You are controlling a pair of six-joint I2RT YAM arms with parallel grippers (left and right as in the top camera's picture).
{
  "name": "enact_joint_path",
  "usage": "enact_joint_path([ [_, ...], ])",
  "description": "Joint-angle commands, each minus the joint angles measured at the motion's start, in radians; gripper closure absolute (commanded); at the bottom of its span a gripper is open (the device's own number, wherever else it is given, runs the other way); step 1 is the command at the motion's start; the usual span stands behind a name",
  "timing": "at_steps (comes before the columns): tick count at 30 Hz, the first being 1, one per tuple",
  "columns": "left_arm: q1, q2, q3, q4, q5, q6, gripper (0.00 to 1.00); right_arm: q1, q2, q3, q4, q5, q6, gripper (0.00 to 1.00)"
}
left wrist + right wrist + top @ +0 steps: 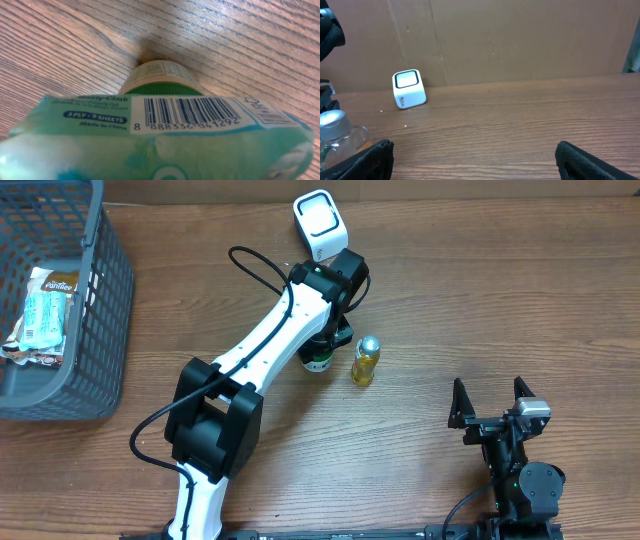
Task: Scan the item barcode
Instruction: 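Carry the green tissue pack with the left gripper under the scanner, then place the green tissue pack on the table beside the bottle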
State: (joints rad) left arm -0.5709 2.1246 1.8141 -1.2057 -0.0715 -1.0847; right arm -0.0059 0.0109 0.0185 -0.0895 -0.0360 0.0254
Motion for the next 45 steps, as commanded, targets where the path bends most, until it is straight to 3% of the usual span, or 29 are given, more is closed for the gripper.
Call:
enact_joint_path([
  [1, -0.006, -0.019, -0.006, 0.003, -0.005, -0.024, 0.63, 0.004, -0.008, -0.01, 0.006, 0.013, -0.003, 0.0],
  [5, -0.01, -0.019, -0.007, 0.003, -0.005, -0.024, 0.57, 0.004, -0.008, -0.01, 0.006, 0.013, -0.003, 0.0],
  [13, -0.034, -0.019, -0.013, 0.008, -0.011, -0.024, 0.54, 0.004, -0.008, -0.01, 0.006, 0.013, -0.003, 0.0],
  [18, -0.034, -0.019, -0.013, 0.009, -0.014, -0.023, 0.26, 0.004, -0.008, -0.01, 0.006, 0.013, -0.003, 0.0],
  [29, -0.022, -0.022, -0.009, 0.011, -0.013, 0.02, 0.13, 0.004, -0.008, -0.01, 0.006, 0.013, -0.003, 0.0],
  [36, 0.067, -0.028, 0.103, -0.013, 0.004, 0.229, 0.01, 0.004, -0.008, -0.01, 0.006, 0.013, -0.003, 0.0],
  [39, 0.107, -0.028, 0.167, -0.041, 0.013, 0.33, 0.0, 0.004, -0.008, -0.01, 0.006, 0.013, -0.003, 0.0],
  [45, 0.181, -0.03, 0.33, -0.157, 0.027, 0.665, 0.0, 0.004, -0.008, -0.01, 0.006, 0.013, -0.003, 0.0],
])
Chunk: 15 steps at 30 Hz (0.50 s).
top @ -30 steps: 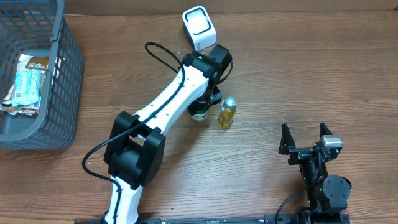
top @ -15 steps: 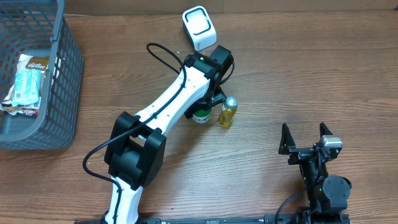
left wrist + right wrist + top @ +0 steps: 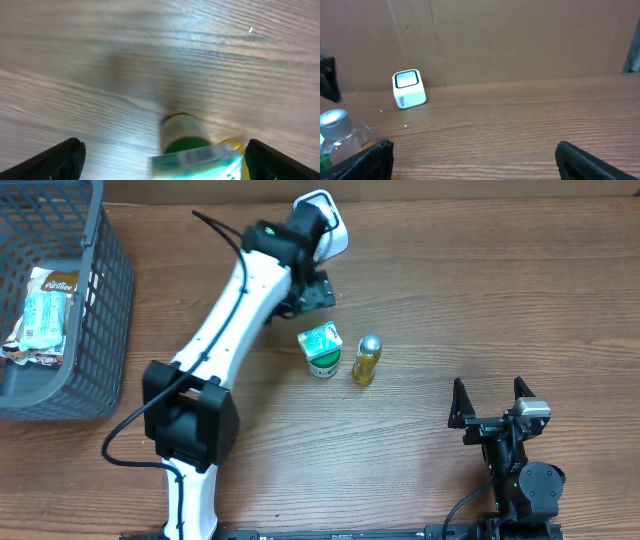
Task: Scan the item barcode
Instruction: 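Place the green tissue pack on the table beside the bottle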
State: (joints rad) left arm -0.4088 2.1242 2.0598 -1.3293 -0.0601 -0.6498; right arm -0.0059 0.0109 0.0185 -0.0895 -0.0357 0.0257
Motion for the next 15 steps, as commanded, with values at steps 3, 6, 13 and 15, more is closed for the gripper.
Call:
enact_joint_path([
  [3, 0.057, -0.04, 0.221, -0.152, -0.062, 0.317, 0.0, 0.004, -0.008, -0.01, 0.006, 0.012, -0.004, 0.0],
  [6, 0.099, -0.061, 0.359, -0.263, -0.151, 0.356, 0.0, 0.004, -0.008, -0.01, 0.006, 0.013, -0.004, 0.0],
  [13, 0.213, -0.152, 0.51, -0.36, -0.155, 0.471, 0.01, 0.004, -0.008, -0.01, 0.006, 0.013, -0.004, 0.0],
  [15, 0.252, -0.195, 0.51, -0.359, -0.158, 0.472, 0.0, 0.004, -0.008, -0.01, 0.006, 0.012, -0.004, 0.0],
])
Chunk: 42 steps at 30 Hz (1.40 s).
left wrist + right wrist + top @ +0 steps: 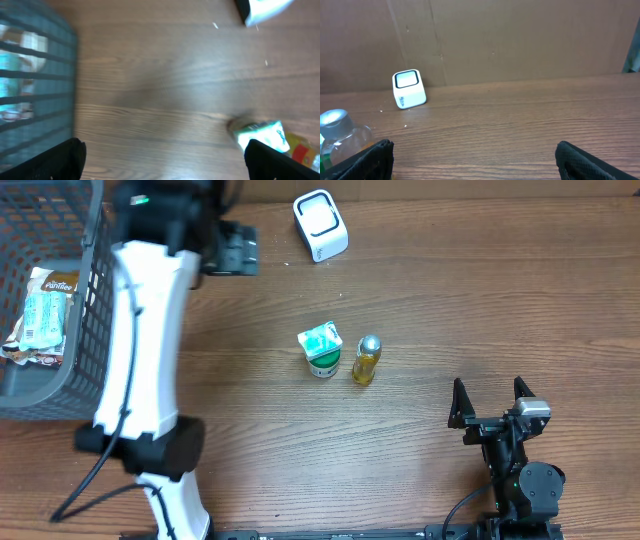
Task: Scan the item barcode
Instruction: 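Place the green tissue pack on the table beside the bottle, then reach the left gripper into the basket and grasp the snack bag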
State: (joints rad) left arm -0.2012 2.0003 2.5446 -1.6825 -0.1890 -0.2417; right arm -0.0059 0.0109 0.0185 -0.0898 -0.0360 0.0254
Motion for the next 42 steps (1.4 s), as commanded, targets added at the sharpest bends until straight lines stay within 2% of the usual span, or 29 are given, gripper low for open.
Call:
enact_joint_path([
  [1, 0.068, -0.093, 0.025, -0.006, -0.032, 0.07, 0.0, 0.004, -0.008, -0.01, 0.006, 0.013, -0.003, 0.0],
  [5, 0.183, -0.171, 0.025, -0.006, -0.032, 0.1, 0.0, 0.004, -0.008, -0.01, 0.006, 0.013, -0.003, 0.0],
  [12, 0.468, -0.256, 0.025, 0.037, -0.039, 0.1, 0.0, 0.004, -0.008, -0.01, 0.006, 0.013, -0.003, 0.0],
  [16, 0.616, -0.254, 0.024, 0.105, 0.033, 0.112, 0.0, 0.004, -0.008, -0.01, 0.006, 0.013, -0.003, 0.0],
  [20, 0.714, -0.223, 0.023, 0.159, 0.094, 0.188, 0.0, 0.004, -0.008, -0.01, 0.006, 0.013, -0.003, 0.0],
  [27, 0.765, -0.093, 0.01, 0.143, 0.019, 0.261, 0.0, 0.004, -0.008, -0.01, 0.006, 0.013, -0.003, 0.0],
  [42, 0.8, 0.203, -0.065, 0.188, -0.003, 0.401, 0.0, 0.004, -0.008, -0.01, 0.006, 0.013, -0.003, 0.0],
])
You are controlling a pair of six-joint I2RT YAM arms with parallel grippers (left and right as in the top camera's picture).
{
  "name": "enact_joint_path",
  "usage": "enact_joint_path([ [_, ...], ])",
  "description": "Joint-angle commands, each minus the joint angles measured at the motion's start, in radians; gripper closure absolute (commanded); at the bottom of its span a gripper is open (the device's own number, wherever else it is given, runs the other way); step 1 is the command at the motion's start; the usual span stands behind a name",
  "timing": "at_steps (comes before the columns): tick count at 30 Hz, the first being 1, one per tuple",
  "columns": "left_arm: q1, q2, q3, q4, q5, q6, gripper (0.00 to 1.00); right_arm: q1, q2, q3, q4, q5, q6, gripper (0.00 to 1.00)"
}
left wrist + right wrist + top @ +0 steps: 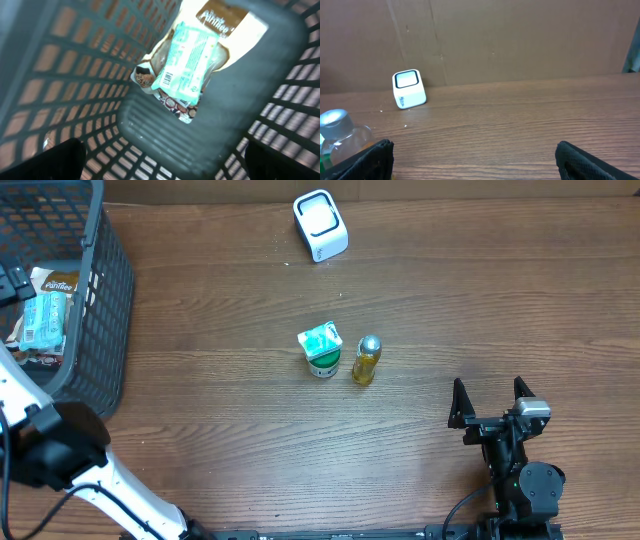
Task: Scan the item barcode
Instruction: 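Reach the left gripper into the basket and grasp the snack bag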
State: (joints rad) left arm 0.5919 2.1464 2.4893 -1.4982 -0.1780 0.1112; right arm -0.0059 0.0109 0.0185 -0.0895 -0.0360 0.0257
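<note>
A teal snack packet (192, 60) lies on brown wrappers in the grey basket (150, 120); its small barcode faces up. My left gripper (160, 172) hangs open above the basket floor, nothing between its fingers (62, 160). In the overhead view it shows at the far left edge (10, 280), over the packets (45, 310). The white scanner (320, 225) stands at the back of the table. My right gripper (490, 402) rests open at the front right, its fingers (370, 160) empty.
A teal tissue pack (320, 338) sits on top of a green-lidded jar (322, 365) mid-table, next to a small yellow bottle (366, 360). The basket's walls (110, 300) rise around the left gripper. A cardboard wall (520, 40) backs the table.
My left gripper has moved from above the bare table, right of the basket, to over the basket's inside; it is still open. The right arm, tissue pack and bottle have not moved.
My left gripper was at the green jar with the tissue pack close against its camera, barcode showing. Then the pack lay on the jar and the gripper was open near the scanner. Later it was beside the basket, and now it is over the packets inside.
</note>
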Motion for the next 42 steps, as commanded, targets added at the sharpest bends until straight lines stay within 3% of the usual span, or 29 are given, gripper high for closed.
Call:
enact_joint_path([
  [1, 0.008, 0.082, -0.01, 0.005, -0.013, 0.055, 0.0, 0.004, -0.008, -0.01, 0.006, 0.013, -0.004, 0.0],
  [18, 0.011, 0.365, -0.011, 0.085, 0.04, 0.182, 0.01, 0.004, -0.008, -0.01, 0.006, 0.013, -0.004, 0.0],
  [35, 0.011, 0.385, -0.026, 0.15, 0.041, 0.181, 0.0, 0.004, -0.008, -0.01, 0.006, 0.013, -0.004, 0.0],
  [42, 0.011, 0.385, -0.135, 0.218, 0.041, 0.181, 0.01, 0.004, -0.008, -0.01, 0.006, 0.013, -0.004, 0.0],
])
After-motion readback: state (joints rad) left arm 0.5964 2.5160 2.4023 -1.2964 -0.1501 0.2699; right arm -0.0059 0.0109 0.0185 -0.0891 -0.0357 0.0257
